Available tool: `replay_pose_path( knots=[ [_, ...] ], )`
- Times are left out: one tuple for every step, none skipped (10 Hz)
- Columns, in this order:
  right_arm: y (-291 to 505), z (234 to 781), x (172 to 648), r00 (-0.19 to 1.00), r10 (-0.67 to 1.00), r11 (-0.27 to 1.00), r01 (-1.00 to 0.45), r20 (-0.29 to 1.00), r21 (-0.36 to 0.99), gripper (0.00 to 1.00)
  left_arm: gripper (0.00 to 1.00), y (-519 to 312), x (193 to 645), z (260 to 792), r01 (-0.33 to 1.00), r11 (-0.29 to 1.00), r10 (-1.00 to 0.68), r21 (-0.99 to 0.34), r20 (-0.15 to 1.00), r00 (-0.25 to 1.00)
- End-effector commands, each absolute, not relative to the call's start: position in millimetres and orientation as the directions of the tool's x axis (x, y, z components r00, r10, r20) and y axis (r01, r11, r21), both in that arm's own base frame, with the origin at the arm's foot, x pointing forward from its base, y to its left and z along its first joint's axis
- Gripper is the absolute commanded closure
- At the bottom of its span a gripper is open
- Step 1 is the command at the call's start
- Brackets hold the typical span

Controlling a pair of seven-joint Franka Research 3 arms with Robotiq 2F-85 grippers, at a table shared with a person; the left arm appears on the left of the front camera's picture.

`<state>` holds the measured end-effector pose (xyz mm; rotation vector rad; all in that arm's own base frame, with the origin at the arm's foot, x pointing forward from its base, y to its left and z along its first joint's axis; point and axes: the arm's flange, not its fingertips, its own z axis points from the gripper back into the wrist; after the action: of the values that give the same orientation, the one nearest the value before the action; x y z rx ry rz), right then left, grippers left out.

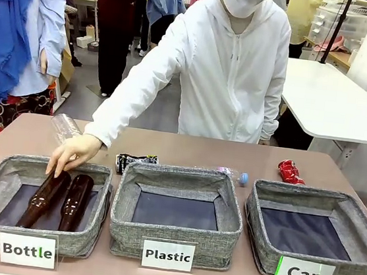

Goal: Sort the can waste into the basket.
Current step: Pick up the can waste from the table and place it in the right Fabric basket.

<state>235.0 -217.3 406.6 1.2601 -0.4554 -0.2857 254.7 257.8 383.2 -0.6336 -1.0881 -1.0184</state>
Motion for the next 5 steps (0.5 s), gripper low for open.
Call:
replay_pose_path(
  knots=[
    [-219,409,237,0.868,-0.453,0.282,-0.077,0.203,0.956,0.00,0.00,246,264,401,0.905,0.421,-0.374,0.053,0.919,0.121],
    [-219,409,237,0.868,-0.453,0.282,-0.077,0.203,0.956,0.00,0.00,236,274,411,0.903,0.428,-0.397,0.033,0.905,0.155],
    [-219,409,237,0.868,-0.453,0.282,-0.077,0.203,0.956,0.00,0.00,236,280,418,0.908,0.418,-0.416,0.032,0.895,0.160],
    [-219,409,237,0.868,-0.453,0.282,-0.077,0.203,0.956,0.00,0.00,227,289,424,0.911,0.412,-0.430,0.019,0.885,0.176],
    [-219,409,237,0.868,-0.453,0.282,-0.077,0.203,0.956,0.00,0.00,219,300,429,0.914,0.405,-0.459,0.000,0.865,0.204]
  ],
)
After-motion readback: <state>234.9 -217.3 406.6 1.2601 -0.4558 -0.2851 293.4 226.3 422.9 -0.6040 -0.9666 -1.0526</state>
